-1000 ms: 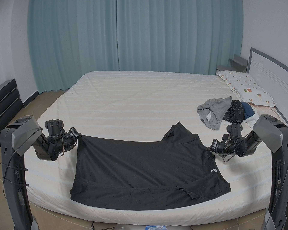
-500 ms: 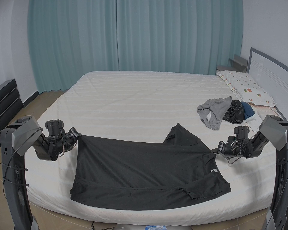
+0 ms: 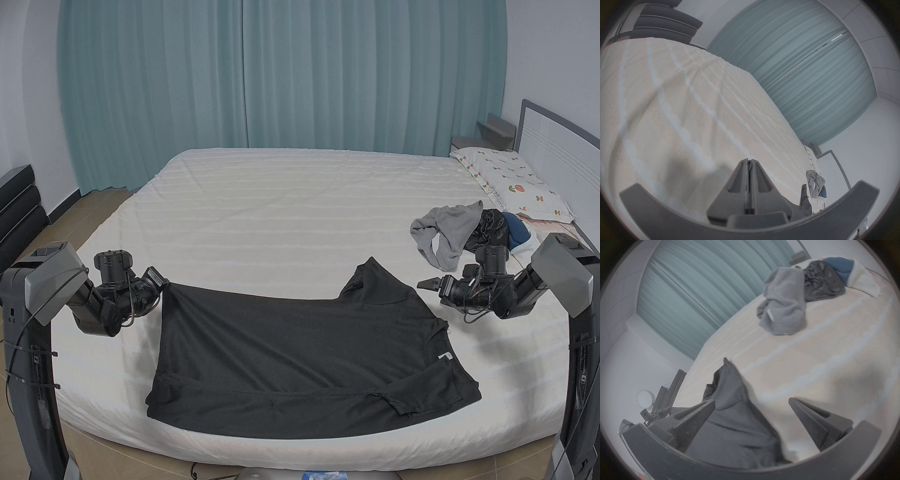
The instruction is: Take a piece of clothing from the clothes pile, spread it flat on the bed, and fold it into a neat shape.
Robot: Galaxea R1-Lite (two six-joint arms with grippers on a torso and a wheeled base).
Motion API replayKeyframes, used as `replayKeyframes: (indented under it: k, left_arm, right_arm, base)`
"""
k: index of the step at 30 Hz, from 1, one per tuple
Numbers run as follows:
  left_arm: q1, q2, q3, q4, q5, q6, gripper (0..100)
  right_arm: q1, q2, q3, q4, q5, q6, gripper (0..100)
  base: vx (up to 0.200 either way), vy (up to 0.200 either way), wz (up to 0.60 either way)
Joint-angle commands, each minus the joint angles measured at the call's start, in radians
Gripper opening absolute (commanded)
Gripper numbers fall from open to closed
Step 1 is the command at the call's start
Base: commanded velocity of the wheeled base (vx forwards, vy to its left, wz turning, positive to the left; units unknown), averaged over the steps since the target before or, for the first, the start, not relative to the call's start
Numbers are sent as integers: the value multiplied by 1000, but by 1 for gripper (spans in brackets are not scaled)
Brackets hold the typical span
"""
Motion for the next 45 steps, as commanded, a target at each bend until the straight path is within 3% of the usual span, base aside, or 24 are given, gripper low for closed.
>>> replayKeyframes:
  k: [1,9,16,17,33,38,45]
  left_arm:
    - [1,2,3,0,-1,0,0]
    - [1,3,5,0,-1,0,0]
    - [1,2,3,0,-1,0,0]
    - [-1,2,5,0,-1,0,0]
    - [1,-12,11,1,6,1,0]
    - [-1,-11,-3,-9,76,0,0]
    - [-7,-8,-1,-23,76,0,0]
  right_arm:
    - [83,78,-100,1,-42,13,100]
    - [123,189,-228,-2,-119,18,100]
    - [119,192,-246,-4,-124,21,100]
    - [117,189,-246,-4,-122,21,0]
    - [97,109,-226,-4,-124,96,0]
    - [77,98,-212,-83,-136,133,0]
    - [62,92,-186,-149,-151,136,0]
  base:
    - [0,0,0]
    - [0,0,0]
    - [0,0,0]
    - [0,0,0]
    - [0,0,0]
    - [0,0,0]
    - [0,0,0]
